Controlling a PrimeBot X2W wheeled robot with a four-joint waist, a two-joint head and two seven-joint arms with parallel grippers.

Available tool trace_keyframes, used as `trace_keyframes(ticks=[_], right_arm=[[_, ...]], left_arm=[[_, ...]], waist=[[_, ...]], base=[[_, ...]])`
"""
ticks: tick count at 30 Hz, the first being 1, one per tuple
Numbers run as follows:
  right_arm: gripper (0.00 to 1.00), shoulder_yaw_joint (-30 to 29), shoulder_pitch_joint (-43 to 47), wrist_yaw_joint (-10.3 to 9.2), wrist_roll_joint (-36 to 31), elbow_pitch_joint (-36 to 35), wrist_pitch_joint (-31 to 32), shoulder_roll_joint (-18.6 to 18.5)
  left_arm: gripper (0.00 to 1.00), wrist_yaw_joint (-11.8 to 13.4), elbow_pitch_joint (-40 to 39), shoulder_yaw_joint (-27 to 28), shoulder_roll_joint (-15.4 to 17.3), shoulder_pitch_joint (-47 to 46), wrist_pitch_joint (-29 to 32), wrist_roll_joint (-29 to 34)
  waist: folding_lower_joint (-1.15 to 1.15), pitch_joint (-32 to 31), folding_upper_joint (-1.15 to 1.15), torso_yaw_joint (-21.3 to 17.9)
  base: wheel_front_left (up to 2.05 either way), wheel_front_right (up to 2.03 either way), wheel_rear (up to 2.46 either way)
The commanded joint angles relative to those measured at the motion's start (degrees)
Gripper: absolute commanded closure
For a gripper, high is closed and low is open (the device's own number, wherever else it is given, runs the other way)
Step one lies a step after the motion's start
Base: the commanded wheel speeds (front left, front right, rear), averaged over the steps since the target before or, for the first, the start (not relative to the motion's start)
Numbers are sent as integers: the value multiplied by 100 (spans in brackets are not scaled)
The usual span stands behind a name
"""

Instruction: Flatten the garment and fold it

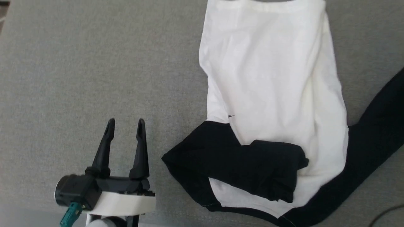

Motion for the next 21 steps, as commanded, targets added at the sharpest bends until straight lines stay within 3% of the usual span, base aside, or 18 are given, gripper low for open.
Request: trace_keyframes(ticks=[1, 13, 21], right_arm=[[100, -58, 121, -4, 46, -25, -22, -54], [100, -505, 870, -4, 137, 94, -149, -430], [100, 130, 1242, -4, 577, -250, -232, -307]], left_arm=[[0, 33, -34, 31, 28, 68, -4, 32], [0, 179, -220, 55, 103, 612, 242, -9], [0, 234, -368, 46, 153, 882, 379, -41]], waist=[[1, -538, 0, -370], [1, -1484, 0, -676], [1, -1848, 0, -691]], base=[[0, 0, 0], [0, 0, 0], [0, 0, 0]])
